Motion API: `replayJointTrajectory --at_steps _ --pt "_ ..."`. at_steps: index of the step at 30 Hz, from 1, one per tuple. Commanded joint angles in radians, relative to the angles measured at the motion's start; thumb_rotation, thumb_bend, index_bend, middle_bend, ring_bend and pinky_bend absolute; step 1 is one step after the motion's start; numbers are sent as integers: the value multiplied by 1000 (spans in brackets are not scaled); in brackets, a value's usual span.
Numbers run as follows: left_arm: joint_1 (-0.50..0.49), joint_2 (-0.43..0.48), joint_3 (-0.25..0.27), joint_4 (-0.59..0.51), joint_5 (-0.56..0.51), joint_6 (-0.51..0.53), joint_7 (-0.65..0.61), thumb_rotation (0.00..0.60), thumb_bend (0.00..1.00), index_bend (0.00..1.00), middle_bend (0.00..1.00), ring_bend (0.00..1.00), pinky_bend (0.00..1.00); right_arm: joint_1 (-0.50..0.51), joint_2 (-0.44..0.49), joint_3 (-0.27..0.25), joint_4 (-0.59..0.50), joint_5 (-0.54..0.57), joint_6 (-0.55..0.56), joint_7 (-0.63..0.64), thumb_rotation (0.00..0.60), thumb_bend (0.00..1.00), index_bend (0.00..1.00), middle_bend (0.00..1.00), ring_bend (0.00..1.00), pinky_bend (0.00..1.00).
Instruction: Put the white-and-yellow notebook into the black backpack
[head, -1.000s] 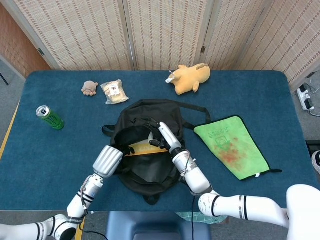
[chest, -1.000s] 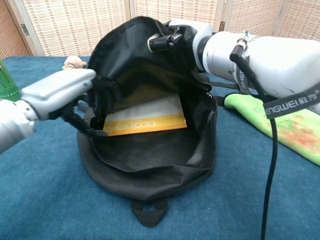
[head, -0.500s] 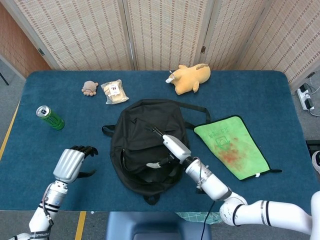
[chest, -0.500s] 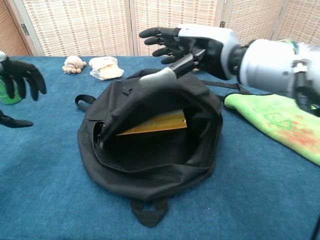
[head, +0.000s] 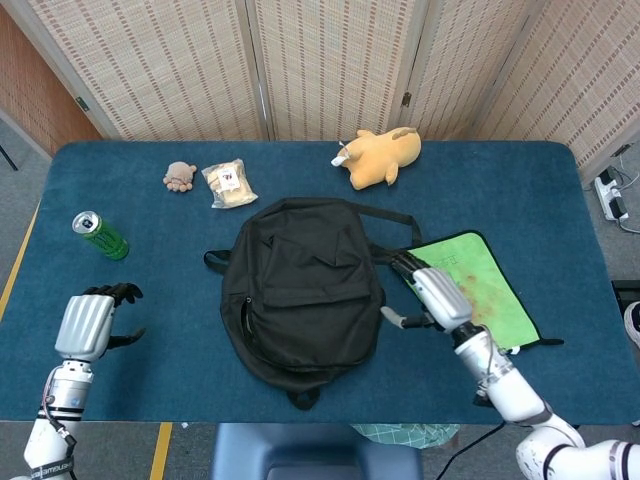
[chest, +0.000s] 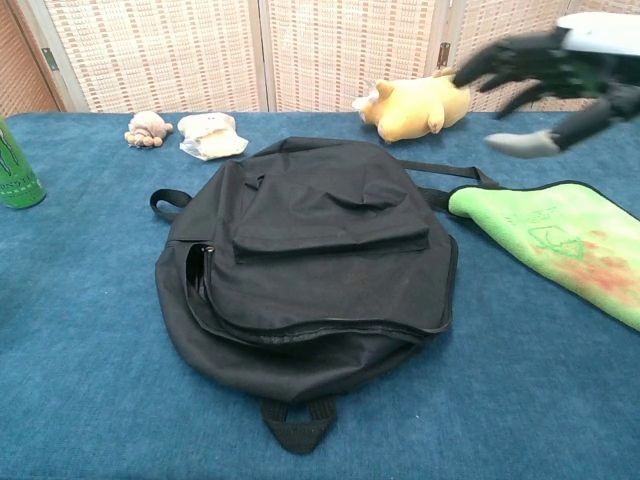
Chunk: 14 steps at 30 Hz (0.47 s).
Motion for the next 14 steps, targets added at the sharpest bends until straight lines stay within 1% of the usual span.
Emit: replayJointTrajectory --at_steps 1,3,6,11,14 --pt "17 -11 -8 30 -8 22 9 600 91 459 523 499 455 -87 50 -64 30 -44 108 -88 600 396 257 201 146 237" --pt "34 -22 -13 62 -8 50 17 600 90 459 520 494 430 -142 64 -90 70 -71 189 -117 600 387 243 194 138 237" --pt "56 -33 -11 90 0 81 21 600 90 457 516 488 408 -199 75 -118 112 -98 260 -111 600 377 211 178 118 219" --pt "90 -33 3 92 30 122 28 600 90 451 511 482 386 -273 81 -150 187 -129 342 -64 600 359 163 149 94 192" --pt "112 -40 10 91 50 153 34 600 90 445 504 476 377 -310 72 -156 236 -128 382 -35 600 355 143 137 83 164"
